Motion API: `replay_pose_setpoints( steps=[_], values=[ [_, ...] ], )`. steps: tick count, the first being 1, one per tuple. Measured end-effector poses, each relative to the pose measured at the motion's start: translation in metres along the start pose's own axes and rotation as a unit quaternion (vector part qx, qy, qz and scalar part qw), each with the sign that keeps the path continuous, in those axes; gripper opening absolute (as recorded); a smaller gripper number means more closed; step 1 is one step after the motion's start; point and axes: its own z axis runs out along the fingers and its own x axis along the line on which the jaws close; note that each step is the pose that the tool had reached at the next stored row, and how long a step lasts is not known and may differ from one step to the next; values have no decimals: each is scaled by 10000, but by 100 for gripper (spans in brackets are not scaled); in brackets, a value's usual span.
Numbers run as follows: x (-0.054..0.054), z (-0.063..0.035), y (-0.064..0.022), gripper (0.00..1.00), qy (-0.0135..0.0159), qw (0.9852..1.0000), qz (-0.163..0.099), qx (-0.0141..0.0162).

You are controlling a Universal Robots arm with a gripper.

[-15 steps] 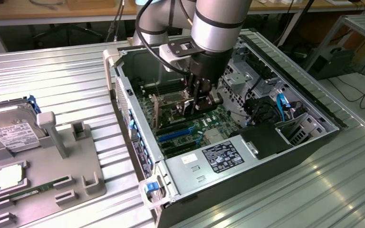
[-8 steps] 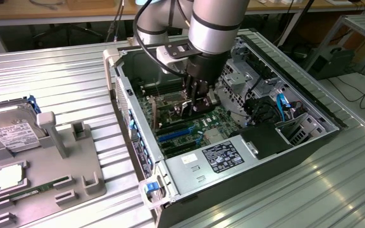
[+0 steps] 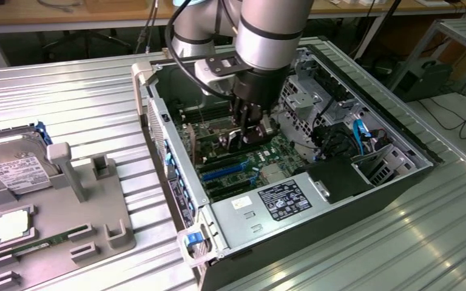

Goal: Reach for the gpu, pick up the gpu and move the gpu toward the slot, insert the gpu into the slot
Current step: 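Insert the gpu into the slot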

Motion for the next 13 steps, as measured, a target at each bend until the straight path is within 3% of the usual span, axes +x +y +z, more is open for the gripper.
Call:
replay_pose_setpoints(
  steps=[13],
  values=[
    [3,13,41,28,0,10000,1,-8]
  ],
)
